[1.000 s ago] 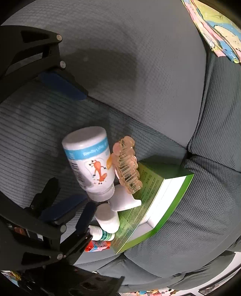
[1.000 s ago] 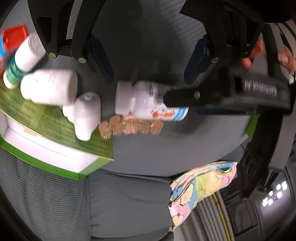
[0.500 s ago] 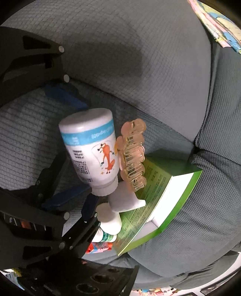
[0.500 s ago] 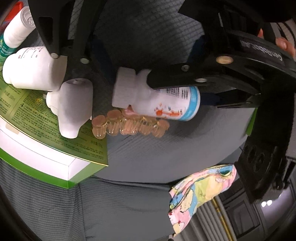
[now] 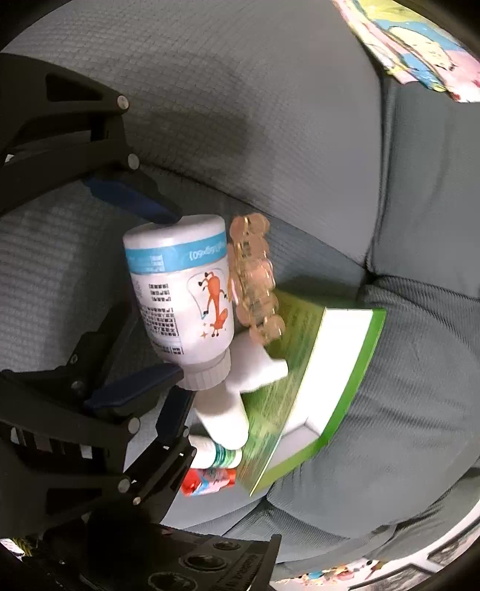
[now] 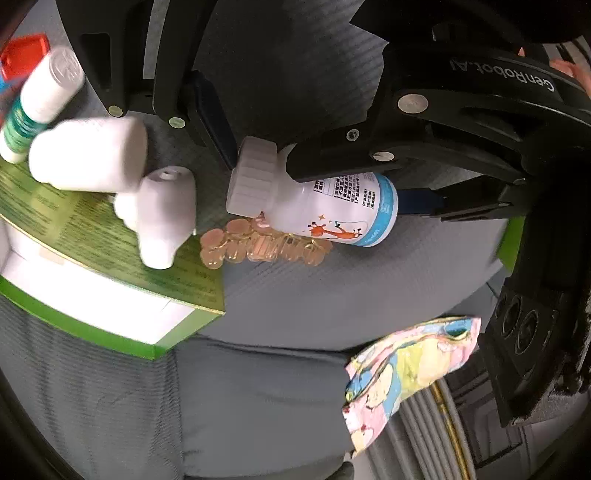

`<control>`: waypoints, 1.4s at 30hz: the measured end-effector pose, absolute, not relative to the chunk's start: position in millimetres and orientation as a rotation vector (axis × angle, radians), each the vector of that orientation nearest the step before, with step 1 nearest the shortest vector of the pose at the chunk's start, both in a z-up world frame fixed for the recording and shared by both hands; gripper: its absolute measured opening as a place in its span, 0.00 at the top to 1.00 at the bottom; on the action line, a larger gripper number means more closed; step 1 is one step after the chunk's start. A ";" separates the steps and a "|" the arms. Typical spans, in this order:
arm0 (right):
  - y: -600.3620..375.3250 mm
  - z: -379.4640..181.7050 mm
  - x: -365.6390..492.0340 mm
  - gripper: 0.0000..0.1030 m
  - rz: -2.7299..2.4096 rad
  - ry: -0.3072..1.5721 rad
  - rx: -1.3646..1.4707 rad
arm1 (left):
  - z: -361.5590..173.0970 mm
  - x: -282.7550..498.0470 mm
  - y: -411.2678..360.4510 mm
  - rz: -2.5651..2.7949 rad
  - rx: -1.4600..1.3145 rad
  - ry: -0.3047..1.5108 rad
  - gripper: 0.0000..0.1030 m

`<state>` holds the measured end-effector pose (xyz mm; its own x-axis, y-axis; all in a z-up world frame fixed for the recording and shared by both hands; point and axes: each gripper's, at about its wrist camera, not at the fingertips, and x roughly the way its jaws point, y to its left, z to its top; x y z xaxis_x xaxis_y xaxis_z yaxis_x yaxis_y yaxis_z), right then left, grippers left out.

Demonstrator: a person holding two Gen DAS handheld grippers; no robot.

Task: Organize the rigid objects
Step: 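Grasp the white fox-label pill bottle with the right gripper, then lower the fox-label bottle into the green box and release it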

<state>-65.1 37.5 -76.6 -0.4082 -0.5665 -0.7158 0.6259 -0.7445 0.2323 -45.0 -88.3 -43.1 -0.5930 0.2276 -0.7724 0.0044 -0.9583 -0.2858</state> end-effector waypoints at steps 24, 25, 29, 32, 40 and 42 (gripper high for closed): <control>134.9 32.2 -32.6 0.32 -2.441 0.029 0.802 | 65.1 -45.2 10.0 2.677 -0.987 -0.061 0.25; 136.3 35.4 -35.4 0.32 -2.452 0.024 0.794 | 68.5 -48.8 13.7 2.677 -0.973 -0.050 0.25; 146.6 47.1 -48.7 0.32 -2.489 0.005 0.763 | 79.6 -70.9 24.8 2.673 -0.940 -0.020 0.25; 154.5 51.9 -63.8 0.32 -2.504 -0.017 0.757 | 82.6 -89.3 30.7 2.664 -0.937 -0.010 0.25; 168.5 39.9 -113.3 0.32 -2.525 -0.058 0.813 | 64.9 -143.4 36.8 2.615 -1.030 -0.038 0.24; 170.7 31.0 -127.8 0.32 -2.519 -0.064 0.851 | 57.2 -155.5 40.4 2.602 -1.060 -0.044 0.24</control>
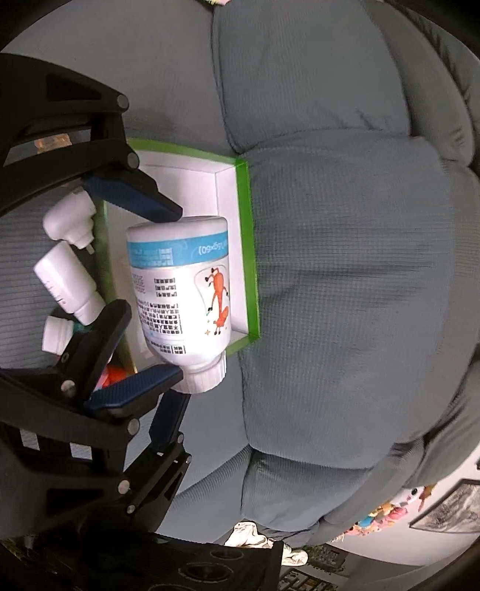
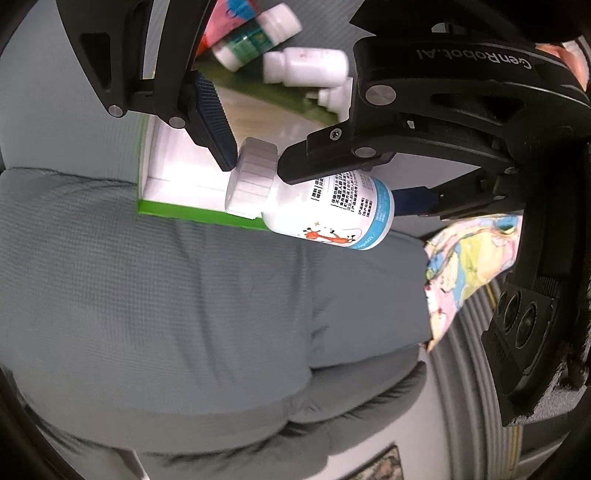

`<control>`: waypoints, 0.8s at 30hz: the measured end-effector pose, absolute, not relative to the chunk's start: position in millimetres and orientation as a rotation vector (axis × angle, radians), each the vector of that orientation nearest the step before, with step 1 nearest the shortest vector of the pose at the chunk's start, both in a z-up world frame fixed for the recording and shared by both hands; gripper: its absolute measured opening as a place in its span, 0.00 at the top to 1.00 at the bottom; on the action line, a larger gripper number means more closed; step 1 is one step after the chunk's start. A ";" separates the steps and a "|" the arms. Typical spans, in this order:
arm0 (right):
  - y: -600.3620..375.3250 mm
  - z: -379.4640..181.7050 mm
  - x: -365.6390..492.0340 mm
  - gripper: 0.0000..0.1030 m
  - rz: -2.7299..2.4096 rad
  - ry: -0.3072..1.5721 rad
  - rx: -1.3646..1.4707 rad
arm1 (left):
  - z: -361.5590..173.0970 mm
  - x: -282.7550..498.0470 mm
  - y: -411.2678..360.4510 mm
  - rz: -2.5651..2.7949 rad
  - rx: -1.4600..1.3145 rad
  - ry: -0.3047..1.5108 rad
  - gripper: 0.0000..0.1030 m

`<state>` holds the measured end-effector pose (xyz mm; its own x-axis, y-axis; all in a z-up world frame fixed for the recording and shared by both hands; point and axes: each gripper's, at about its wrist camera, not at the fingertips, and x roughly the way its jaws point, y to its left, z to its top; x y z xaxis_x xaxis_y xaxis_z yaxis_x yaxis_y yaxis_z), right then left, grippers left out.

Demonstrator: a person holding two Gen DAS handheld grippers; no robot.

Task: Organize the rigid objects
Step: 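Lower the fox-label bottle into the green box and release it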

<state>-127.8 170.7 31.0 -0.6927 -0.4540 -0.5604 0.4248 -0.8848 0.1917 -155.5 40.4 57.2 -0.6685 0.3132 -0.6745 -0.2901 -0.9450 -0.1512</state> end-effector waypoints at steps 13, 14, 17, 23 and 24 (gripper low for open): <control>178.0 -22.6 -192.5 0.32 -2.485 -0.125 1.094 | 3.0 -227.2 43.5 2.452 -1.336 -0.201 0.23; 177.5 -26.2 -195.2 0.32 -2.482 -0.129 1.113 | -1.1 -231.0 42.7 2.437 -1.365 -0.224 0.22; 175.2 -31.6 -198.5 0.29 -2.492 -0.111 1.147 | -7.0 -233.9 39.6 2.437 -1.426 -0.250 0.15; 186.4 -27.3 -188.5 0.24 -2.521 -0.085 1.154 | 3.3 -224.7 12.6 2.483 -1.443 -0.311 0.15; 192.0 -26.9 -187.6 0.24 -2.525 -0.092 1.147 | 5.8 -222.5 8.0 2.493 -1.442 -0.311 0.15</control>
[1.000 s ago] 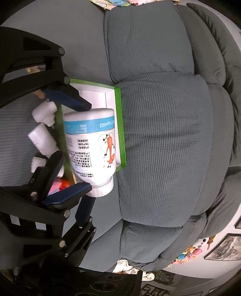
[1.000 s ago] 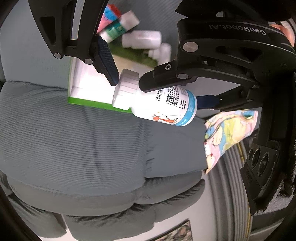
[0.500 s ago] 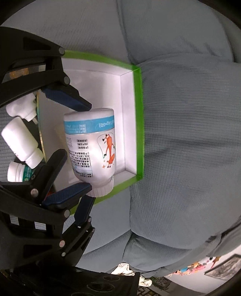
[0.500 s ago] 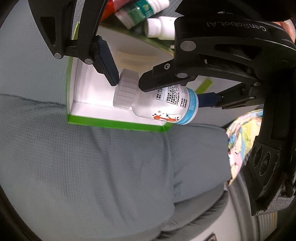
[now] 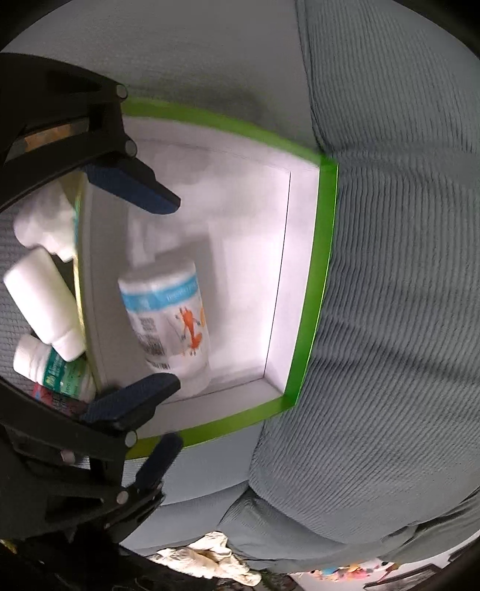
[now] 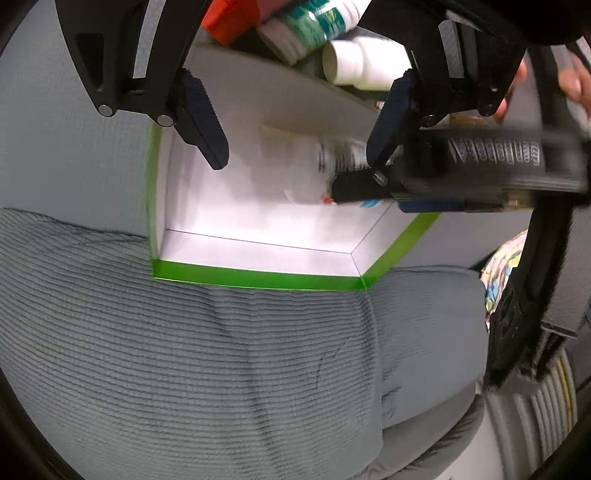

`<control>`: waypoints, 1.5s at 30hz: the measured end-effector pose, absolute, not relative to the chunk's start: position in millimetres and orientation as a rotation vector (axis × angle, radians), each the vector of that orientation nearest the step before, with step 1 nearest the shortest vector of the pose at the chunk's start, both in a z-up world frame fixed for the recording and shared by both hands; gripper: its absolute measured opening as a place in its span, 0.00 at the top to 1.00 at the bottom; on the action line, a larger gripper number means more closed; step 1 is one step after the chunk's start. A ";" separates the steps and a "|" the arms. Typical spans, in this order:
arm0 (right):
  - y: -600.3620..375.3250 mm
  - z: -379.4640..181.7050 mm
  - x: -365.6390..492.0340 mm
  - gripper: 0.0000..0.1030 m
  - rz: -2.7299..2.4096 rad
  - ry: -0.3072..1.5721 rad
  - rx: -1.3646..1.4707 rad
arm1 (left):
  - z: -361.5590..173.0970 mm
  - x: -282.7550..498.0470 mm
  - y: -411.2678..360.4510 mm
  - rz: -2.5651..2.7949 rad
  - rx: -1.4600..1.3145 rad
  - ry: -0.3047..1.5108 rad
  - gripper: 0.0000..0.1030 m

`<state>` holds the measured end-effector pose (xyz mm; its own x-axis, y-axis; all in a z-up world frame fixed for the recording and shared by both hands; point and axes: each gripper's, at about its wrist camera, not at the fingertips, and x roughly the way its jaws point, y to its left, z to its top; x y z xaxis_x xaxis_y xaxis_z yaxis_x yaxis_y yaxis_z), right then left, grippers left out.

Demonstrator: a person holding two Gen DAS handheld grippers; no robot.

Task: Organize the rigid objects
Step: 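Lower the fox-label bottle into the green box and release it, then grasp the red-and-pink bottle with the right gripper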

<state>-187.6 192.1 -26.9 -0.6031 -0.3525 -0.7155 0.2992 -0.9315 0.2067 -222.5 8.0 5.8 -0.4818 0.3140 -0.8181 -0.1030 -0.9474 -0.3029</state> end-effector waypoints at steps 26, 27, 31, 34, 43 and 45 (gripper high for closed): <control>272.0 -23.1 -58.8 0.23 -2.536 -0.430 1.094 | -22.4 -62.1 17.3 2.442 -1.413 -0.244 0.15; 271.6 -26.3 -57.2 0.23 -2.530 -0.434 1.095 | -24.5 -59.9 20.9 2.430 -1.415 -0.257 0.15; 276.7 -34.7 -49.1 0.23 -2.503 -0.430 1.094 | -35.9 -46.4 43.1 2.382 -1.388 -0.322 0.15; 287.3 -42.4 -48.0 0.23 -2.468 -0.492 1.086 | -44.6 -42.5 63.4 2.369 -1.382 -0.346 0.15; 311.6 -59.5 -86.7 0.23 -2.339 -0.609 1.042 | -55.5 -70.3 105.3 2.427 -1.411 -0.414 0.16; 311.4 -63.6 -101.3 0.23 -2.323 -0.607 1.058 | -55.5 -77.1 111.8 2.433 -1.408 -0.417 0.16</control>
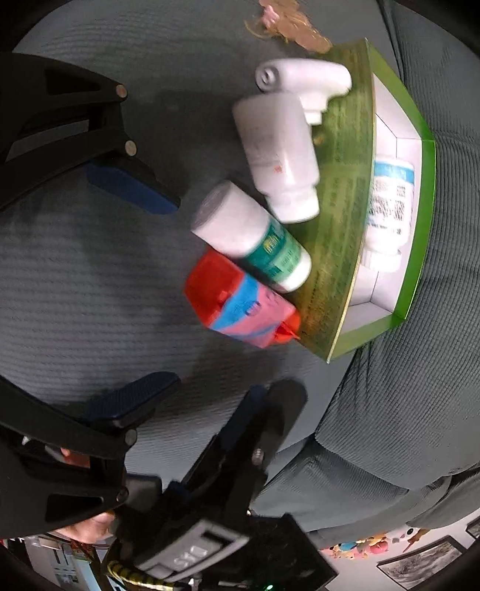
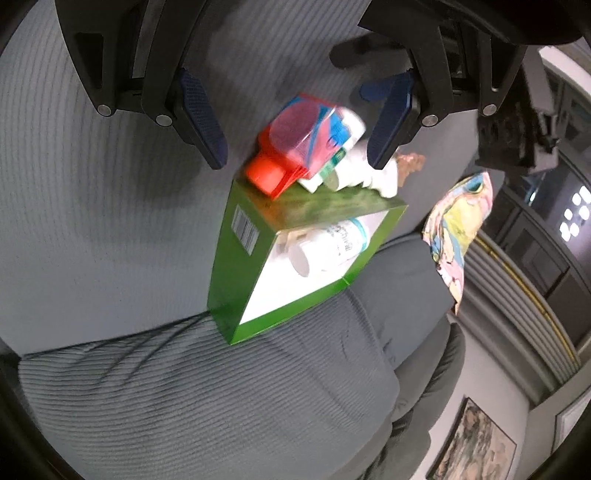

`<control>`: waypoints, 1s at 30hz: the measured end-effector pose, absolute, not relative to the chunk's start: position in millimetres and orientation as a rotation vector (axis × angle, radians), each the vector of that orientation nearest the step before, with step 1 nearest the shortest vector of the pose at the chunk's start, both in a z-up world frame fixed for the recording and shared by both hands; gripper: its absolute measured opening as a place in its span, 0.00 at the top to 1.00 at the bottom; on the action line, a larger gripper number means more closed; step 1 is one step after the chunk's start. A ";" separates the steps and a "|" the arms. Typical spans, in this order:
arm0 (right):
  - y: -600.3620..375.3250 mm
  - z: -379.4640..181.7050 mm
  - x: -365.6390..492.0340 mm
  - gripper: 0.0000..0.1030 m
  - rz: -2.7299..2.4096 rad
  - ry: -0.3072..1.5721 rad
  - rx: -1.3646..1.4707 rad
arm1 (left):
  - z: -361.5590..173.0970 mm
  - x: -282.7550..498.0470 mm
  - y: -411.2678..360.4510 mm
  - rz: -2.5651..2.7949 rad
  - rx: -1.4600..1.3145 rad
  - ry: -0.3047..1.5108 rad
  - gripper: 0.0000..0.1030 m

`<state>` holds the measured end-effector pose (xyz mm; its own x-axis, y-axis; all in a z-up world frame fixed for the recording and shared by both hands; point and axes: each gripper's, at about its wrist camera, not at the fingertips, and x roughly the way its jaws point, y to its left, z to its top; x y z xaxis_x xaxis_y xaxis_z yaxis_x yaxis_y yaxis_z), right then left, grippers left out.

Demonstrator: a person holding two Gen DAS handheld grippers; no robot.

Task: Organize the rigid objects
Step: 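Grasp the red-and-pink bottle with the right gripper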

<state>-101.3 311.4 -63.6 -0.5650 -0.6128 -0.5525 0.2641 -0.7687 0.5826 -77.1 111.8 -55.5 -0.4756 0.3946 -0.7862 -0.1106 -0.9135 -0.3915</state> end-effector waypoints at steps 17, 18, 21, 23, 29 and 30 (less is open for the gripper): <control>287.3 -101.5 -143.7 0.23 -2.181 -0.635 1.169 | -71.3 -109.1 112.2 2.480 -1.458 -0.405 0.27; 286.3 -104.1 -144.0 0.27 -2.176 -0.629 1.180 | -70.8 -110.9 113.2 2.484 -1.460 -0.401 0.30; 279.6 -105.2 -140.2 0.34 -2.172 -0.578 1.183 | -70.4 -110.3 113.3 2.499 -1.457 -0.352 0.32; 276.8 -106.1 -136.3 0.34 -2.169 -0.568 1.178 | -69.7 -108.4 115.6 2.503 -1.452 -0.312 0.34; 279.4 -105.3 -122.2 0.35 -2.161 -0.601 1.172 | -67.1 -98.2 119.6 2.436 -1.423 -0.236 0.50; 279.7 -104.7 -117.3 0.35 -2.164 -0.600 1.172 | -66.5 -89.9 118.3 2.431 -1.420 -0.224 0.51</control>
